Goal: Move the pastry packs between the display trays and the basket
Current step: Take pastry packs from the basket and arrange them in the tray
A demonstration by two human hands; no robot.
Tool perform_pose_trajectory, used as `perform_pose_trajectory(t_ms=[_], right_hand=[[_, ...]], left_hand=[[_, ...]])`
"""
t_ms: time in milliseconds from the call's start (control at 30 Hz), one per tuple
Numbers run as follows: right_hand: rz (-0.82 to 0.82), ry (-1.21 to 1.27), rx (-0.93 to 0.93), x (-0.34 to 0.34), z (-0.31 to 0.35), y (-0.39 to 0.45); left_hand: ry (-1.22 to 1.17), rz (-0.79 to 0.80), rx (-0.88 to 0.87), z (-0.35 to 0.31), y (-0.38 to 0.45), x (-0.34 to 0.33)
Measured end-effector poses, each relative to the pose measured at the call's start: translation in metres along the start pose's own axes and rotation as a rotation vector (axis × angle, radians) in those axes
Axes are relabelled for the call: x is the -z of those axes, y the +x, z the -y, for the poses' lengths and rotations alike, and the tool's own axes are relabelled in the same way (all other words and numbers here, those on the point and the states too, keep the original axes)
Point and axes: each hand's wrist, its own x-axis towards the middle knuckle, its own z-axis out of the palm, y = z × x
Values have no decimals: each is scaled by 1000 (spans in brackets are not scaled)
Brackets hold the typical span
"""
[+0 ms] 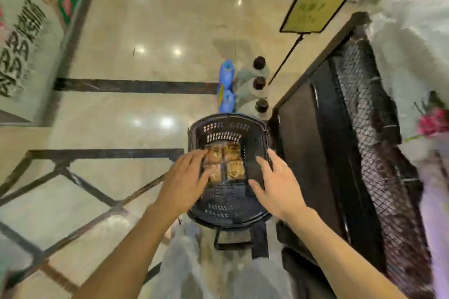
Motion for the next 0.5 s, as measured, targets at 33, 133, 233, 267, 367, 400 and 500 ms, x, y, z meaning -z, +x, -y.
perform_pose_trajectory(t_ms=[33,133,233,267,367,400,500], right_hand=[[68,14,-60,-23,-6,17],[228,119,-273,-103,-34,61],[328,200,-412,-198,-67,115],[347,232,-440,-233,-78,136],[342,384,-491,-335,-111,195],[329,427,-503,-366,-121,212],[271,478,-558,-445,-144,256]], left_hand=[[-22,40,40,10,17,-23],[-213,82,254,37,65,-104],[-395,134,511,64,112,-203],[-408,143,569,76,124,-239],[-332,182,678,116,157,-345],[-322,176,734,128,166,-377],[-334,120,882,158,183,-458]])
